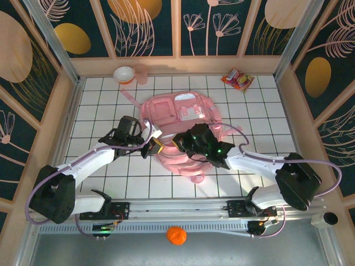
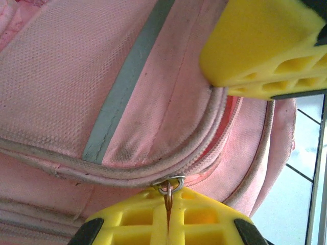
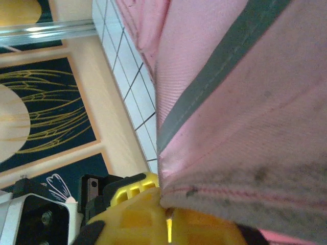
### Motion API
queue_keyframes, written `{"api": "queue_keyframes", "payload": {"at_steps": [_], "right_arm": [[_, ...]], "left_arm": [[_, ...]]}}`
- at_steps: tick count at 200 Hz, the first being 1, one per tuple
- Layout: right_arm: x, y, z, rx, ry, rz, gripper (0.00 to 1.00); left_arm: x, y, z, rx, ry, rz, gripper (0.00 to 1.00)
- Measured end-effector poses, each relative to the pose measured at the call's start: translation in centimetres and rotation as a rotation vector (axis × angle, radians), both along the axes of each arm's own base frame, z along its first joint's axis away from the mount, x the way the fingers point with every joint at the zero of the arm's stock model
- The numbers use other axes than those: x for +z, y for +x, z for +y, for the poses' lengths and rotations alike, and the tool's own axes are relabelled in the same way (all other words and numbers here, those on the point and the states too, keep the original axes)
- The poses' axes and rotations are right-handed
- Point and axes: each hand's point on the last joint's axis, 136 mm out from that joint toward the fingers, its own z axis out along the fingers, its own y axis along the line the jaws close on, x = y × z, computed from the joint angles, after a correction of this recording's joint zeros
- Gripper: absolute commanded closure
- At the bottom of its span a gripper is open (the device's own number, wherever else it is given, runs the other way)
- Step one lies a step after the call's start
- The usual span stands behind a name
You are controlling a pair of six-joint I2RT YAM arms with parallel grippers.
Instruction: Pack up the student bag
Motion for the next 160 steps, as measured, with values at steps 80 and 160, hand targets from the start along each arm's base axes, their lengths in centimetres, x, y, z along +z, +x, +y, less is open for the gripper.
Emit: {"api": "queue_keyframes", "payload": {"at_steps": [80,160], "right_arm": [[-1.2,1.7,0.7,-0.007,0.006,-0.028,1.0],[0.9,3.2,-4.2,0.24,-0.139,-0.219,1.0]], "left_arm": [[0.4,-1.1,-2.0,0.018,-0.04,0.064,0.83],[6.2,-1.8,-3.3,-0.142,-0.1,-0.252,0.3]]}}
